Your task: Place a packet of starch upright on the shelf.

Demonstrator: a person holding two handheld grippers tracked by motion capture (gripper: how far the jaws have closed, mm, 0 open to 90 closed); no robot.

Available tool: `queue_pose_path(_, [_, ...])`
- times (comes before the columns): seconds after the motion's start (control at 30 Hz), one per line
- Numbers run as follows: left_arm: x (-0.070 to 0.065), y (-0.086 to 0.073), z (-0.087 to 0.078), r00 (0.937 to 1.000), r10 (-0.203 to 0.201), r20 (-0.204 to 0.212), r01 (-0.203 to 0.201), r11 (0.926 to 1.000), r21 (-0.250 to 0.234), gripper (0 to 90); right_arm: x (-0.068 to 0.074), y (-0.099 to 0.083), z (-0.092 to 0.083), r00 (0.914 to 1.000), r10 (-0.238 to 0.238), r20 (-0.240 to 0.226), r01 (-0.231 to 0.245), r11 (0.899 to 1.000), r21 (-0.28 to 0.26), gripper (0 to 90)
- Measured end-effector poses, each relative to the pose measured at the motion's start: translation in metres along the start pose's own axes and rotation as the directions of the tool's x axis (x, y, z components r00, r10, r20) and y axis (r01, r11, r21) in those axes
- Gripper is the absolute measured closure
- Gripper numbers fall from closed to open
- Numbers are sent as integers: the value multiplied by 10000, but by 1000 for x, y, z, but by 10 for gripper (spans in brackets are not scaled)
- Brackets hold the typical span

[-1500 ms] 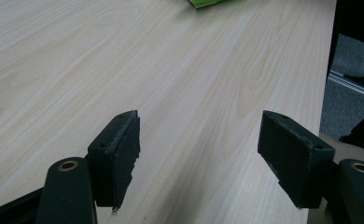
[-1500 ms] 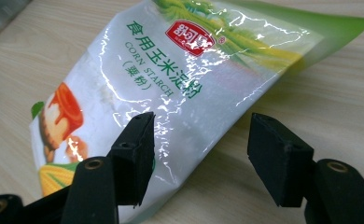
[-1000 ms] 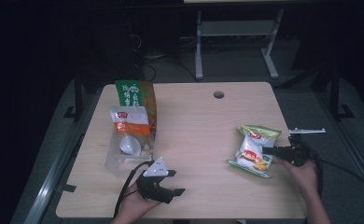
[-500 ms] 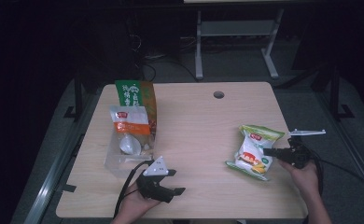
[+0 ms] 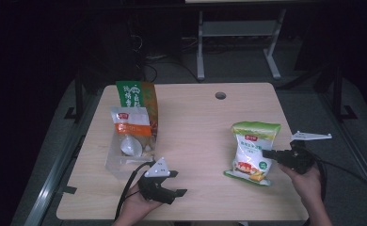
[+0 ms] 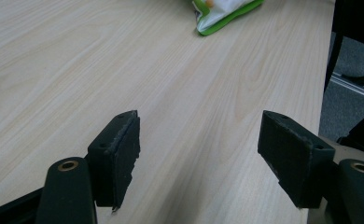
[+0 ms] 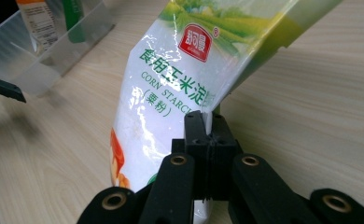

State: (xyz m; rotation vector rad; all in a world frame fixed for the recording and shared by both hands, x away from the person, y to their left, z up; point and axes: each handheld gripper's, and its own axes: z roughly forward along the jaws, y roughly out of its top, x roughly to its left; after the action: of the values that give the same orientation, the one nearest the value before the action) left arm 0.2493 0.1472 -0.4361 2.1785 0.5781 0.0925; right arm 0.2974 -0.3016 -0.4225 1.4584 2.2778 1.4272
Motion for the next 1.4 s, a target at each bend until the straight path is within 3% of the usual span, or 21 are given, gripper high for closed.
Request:
queue_pose_path(0.5, [-3, 9, 13, 9996, -66, 265, 64, 10000, 73, 289, 31, 8, 8, 9969, -561, -546, 549, 9982, -245, 887])
queue_pose_path(0.83, [-5, 42, 38, 9988, 124, 470, -120, 9999, -93, 280, 49, 13, 21, 9902, -942, -1035, 913, 9953, -324, 887])
queue_pose_path(1.03, [0, 56, 58, 9976, -148, 670, 160, 9997, -182, 286, 54, 12, 24, 9845, -1058, -1399, 998, 9938, -492, 887])
queue_pose_path(1.13, [6, 60, 65, 9943, -597, 887, 643, 9967, -498, 341, 57, 11, 28, 9797, -1150, -1639, 1064, 9925, -606, 887])
queue_pose_path(1.3, [13, 64, 70, 9883, -925, 1209, 998, 9934, -564, 419, 63, 11, 34, 9743, -1233, -1884, 1138, 9916, -608, 887])
queue_pose_path(1.4, [15, 67, 69, 9851, -965, 1422, 1079, 9913, -751, 537, 71, 12, 40, 9666, -1441, -2118, 1350, 9892, -572, 887])
